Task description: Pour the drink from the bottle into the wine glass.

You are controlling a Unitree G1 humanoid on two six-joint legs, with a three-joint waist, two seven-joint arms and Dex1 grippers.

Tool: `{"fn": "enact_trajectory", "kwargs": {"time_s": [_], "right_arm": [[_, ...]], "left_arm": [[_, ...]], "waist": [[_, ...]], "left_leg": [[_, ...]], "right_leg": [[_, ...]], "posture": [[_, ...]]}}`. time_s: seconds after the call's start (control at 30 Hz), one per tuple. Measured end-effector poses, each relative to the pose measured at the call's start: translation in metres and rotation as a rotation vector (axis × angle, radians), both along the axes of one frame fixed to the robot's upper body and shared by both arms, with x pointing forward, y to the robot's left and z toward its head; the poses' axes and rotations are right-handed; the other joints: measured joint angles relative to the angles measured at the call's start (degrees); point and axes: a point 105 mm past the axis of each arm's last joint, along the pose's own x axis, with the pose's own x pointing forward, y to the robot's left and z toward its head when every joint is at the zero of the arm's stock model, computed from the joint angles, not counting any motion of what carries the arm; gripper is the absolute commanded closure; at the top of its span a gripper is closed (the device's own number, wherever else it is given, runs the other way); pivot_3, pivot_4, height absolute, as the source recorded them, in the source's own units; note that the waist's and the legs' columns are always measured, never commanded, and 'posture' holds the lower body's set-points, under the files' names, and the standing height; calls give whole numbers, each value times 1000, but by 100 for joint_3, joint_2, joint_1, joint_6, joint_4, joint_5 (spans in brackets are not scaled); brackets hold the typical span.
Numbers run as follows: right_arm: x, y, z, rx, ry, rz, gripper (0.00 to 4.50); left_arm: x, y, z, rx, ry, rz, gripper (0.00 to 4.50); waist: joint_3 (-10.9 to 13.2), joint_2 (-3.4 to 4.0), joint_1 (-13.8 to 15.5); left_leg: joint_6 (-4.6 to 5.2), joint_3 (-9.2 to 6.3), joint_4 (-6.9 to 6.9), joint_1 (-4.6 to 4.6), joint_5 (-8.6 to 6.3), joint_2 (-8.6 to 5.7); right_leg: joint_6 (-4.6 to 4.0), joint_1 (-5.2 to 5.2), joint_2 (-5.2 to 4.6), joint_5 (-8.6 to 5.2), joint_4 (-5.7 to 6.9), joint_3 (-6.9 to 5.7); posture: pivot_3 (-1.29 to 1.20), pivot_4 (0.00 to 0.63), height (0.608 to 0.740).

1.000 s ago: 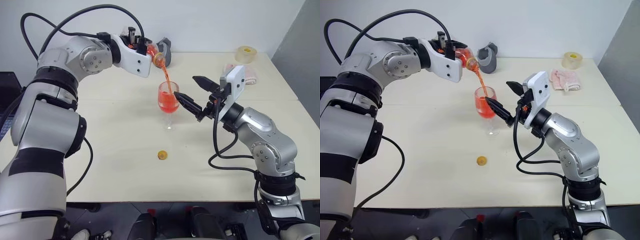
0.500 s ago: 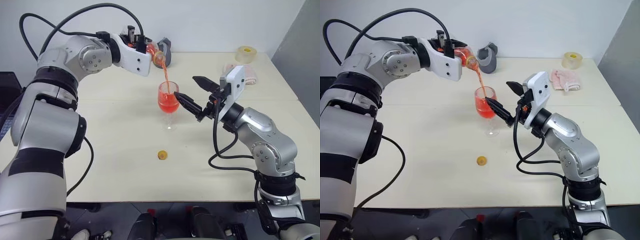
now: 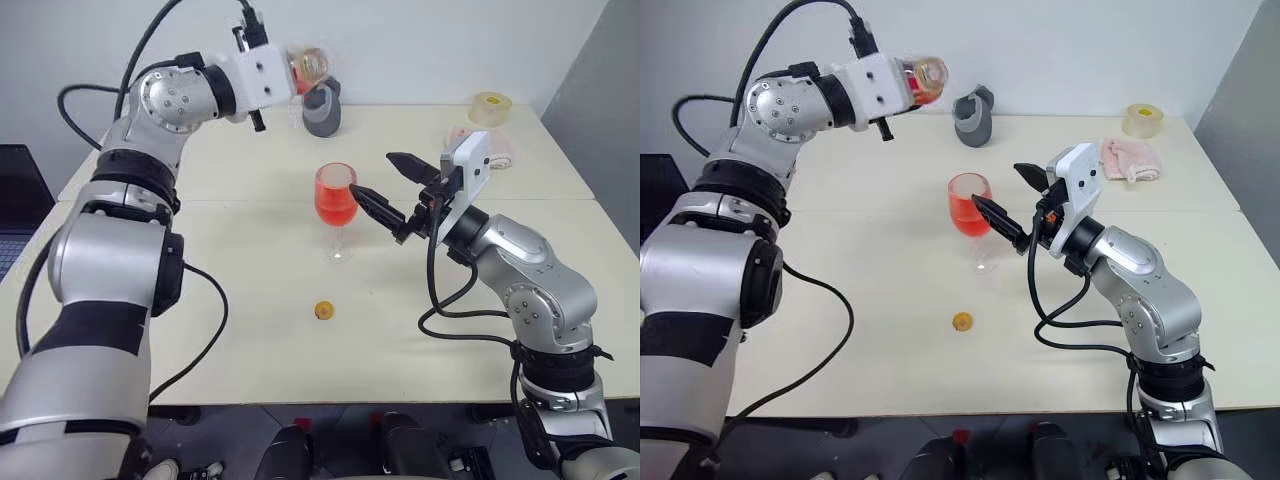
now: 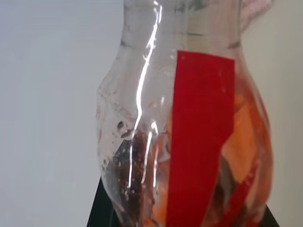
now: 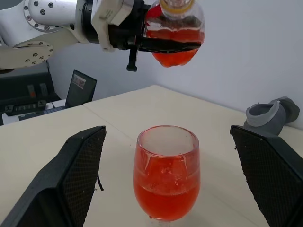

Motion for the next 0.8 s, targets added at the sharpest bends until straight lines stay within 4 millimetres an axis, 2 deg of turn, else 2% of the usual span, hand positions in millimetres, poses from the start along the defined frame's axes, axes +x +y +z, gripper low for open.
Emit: {"fn": "enact_trajectory", "kwargs": {"time_s": [0.17, 0.3, 0.4, 0.53, 0.7, 0.8], "right_arm": [[-1, -1, 0, -15, 0, 1, 0], [-10, -7, -7, -84, -8, 19, 0], [-21, -12, -25, -164, 3, 47, 0], [-36, -13, -52, -249, 32, 98, 0], [-47, -11, -57, -246, 13, 145, 0], [-54, -11, -65, -244, 25, 175, 0]], "left_arm": [[6, 17, -9, -218, 109, 20, 3520], [10, 34, -22, -394, 164, 55, 3520], [13, 53, -46, -510, 208, 122, 3520], [10, 80, -94, -673, 266, 256, 3520], [-4, 96, -125, -891, 291, 366, 3520], [-15, 106, -152, -990, 342, 438, 3520]], "waist": [[0, 0, -82], [-1, 1, -96], [-1, 0, -97], [-1, 0, -90], [-6, -4, -69], [-6, -5, -48]], "left_leg": [[-2, -6, -1, 1, 1, 2], [-2, -14, -1, 3, 1, 4], [-2, -19, 1, 4, 1, 6], [-3, -23, 5, 5, 1, 9], [-3, -26, 10, 5, 1, 18], [-3, -25, 14, 6, 1, 15]], "right_leg": [[0, -1, 0, 0, 6, -2], [0, -3, 0, -1, 11, -1], [0, -3, 0, -1, 14, 2], [1, -7, -1, -1, 23, 10], [1, -6, -9, -1, 23, 12], [2, -3, -11, -1, 23, 12]], "posture": [[0, 150, 740], [0, 150, 740], [0, 150, 740], [0, 150, 740], [0, 150, 740], [0, 150, 740]]}}
